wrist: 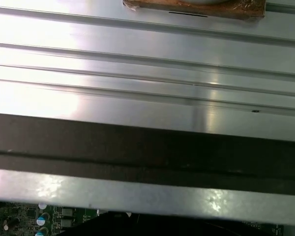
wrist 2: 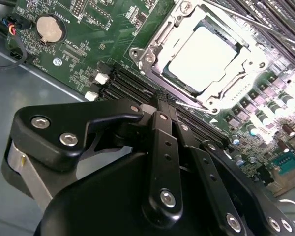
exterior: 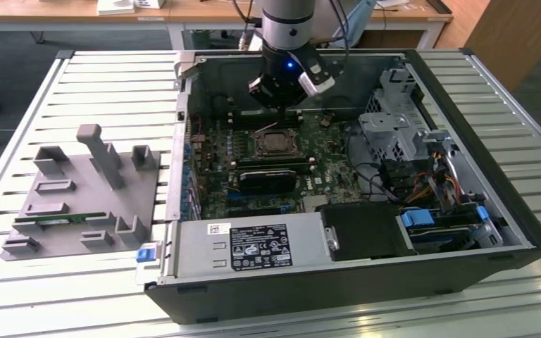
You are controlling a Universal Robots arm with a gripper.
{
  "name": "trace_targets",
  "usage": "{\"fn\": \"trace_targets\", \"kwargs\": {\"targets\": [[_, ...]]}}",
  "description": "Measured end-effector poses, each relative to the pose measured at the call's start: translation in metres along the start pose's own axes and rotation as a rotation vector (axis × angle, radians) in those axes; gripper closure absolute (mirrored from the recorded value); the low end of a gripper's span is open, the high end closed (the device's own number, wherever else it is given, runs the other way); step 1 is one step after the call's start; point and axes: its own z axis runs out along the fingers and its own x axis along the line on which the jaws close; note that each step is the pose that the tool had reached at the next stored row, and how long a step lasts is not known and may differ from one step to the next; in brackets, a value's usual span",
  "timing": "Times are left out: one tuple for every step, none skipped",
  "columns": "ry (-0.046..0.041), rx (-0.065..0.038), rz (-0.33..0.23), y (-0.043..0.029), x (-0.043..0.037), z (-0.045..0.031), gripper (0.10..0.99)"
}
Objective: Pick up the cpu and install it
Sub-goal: 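Install the first cpu locking lever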
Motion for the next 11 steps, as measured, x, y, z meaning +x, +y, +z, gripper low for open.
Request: {"fn": "trace_targets", "kwargs": {"targets": [[0.0,0.0,0.0,-0.0001,-0.0004,0.0011,0.98],[0.0,0.0,0.0,-0.0002,-0.0009,0.0025,0.98],[0.0001,0.0,0.0,-0.0003,-0.0015,0.0038,0.98],[0.0002,0.0,0.0,-0.0004,-0.0021,0.0051,0.98],[0.0005,0.0,0.0,-0.0006,-0.0029,0.0064,0.98],[0.0007,0.0,0.0,-0.0007,-0.0038,0.0078,0.98],[0.001,0.0,0.0,-0.0009,-0.0048,0.009,0.98],[0.0014,0.0,0.0,-0.001,-0.0055,0.0102,0.98],[0.0017,0.0,0.0,-0.0011,-0.0061,0.0114,0.98],[0.0021,0.0,0.0,-0.0012,-0.0065,0.0126,0.98],[0.0024,0.0,0.0,-0.0013,-0.0068,0.0139,0.98]]}}
